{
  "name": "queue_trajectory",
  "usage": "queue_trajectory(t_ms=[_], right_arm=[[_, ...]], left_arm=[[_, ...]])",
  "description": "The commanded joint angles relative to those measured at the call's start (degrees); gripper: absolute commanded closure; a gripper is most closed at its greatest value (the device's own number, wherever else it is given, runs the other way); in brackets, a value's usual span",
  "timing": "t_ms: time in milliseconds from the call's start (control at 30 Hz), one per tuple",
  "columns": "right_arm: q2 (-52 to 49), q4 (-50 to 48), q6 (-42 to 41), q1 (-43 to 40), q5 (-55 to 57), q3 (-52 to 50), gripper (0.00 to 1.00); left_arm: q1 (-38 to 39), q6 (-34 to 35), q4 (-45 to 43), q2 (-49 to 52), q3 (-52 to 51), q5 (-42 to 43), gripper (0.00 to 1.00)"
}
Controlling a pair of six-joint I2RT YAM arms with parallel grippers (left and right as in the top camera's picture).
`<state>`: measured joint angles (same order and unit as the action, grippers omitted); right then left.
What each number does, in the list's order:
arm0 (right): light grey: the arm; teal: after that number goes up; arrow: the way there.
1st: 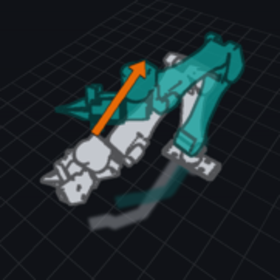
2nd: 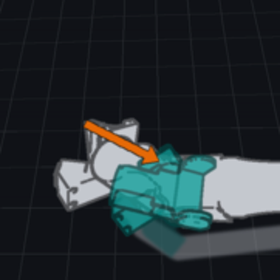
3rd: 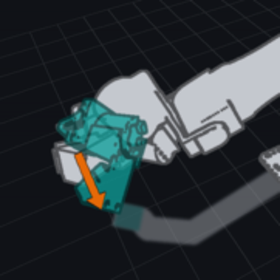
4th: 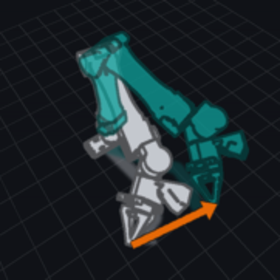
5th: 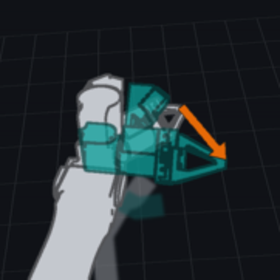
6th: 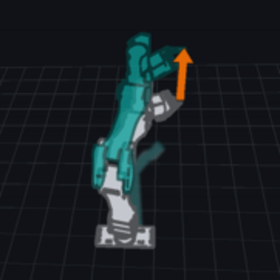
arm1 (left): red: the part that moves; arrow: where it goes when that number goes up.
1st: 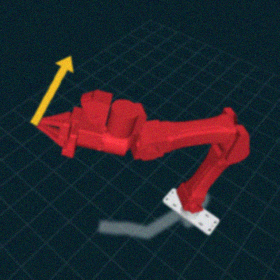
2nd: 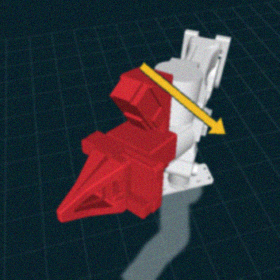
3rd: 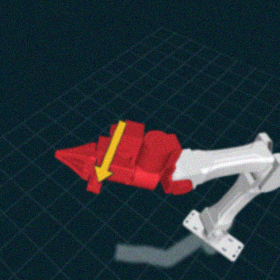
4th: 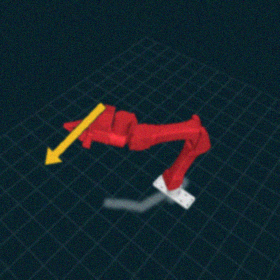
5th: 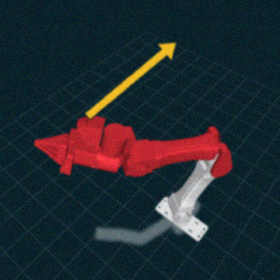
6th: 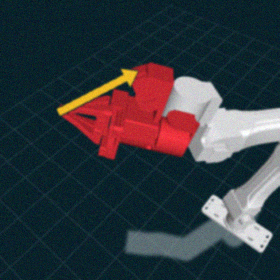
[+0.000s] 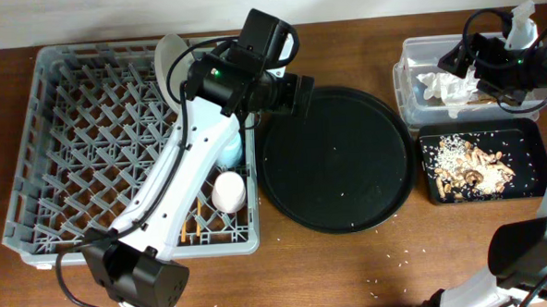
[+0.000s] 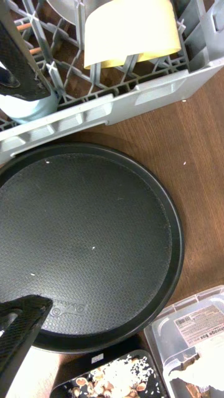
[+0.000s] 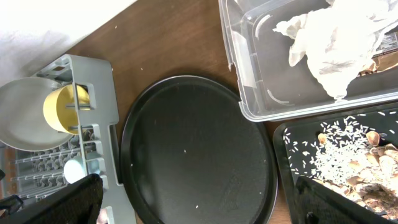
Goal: Sort waste into correct bins and load items into the dishwasher rack
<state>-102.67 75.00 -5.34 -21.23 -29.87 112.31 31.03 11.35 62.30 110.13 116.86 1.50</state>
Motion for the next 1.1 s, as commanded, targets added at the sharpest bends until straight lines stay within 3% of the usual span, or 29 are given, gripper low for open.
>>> queue_trajectory(t_ms=[0, 433, 600, 833, 967, 1067], right_arm=[[0.94, 0.02, 0.63, -0.17, 0.17, 0.74, 0.01], [0.83, 0.02, 0.63, 0.00, 0.20, 0.74, 0.02], [4.61, 0.00, 0.63, 4.63, 0.57, 0.74, 0.02], [13.40, -4.15, 0.66, 22.14, 27.82, 0.74, 0.02], [13.62, -5.44, 0.63, 24.22, 27.71, 0.68, 0.01], [17.62, -13.27, 0.68, 24.22, 26.69, -6.40, 0.01]], left_arm=[[0.04, -0.55, -0.09, -0.59, 0.79, -0.81, 0.01], [0.04, -0.55, -0.09, -0.59, 0.79, -0.83, 0.01], [0.04, -0.55, -0.07, -0.59, 0.79, -0.83, 0.01], [0.04, -0.55, -0.09, -0.59, 0.79, -0.83, 0.01], [0.07, -0.55, -0.09, -0.59, 0.79, -0.83, 0.01], [0.04, -0.55, -0.07, -0.59, 0.79, -0.83, 0.01]])
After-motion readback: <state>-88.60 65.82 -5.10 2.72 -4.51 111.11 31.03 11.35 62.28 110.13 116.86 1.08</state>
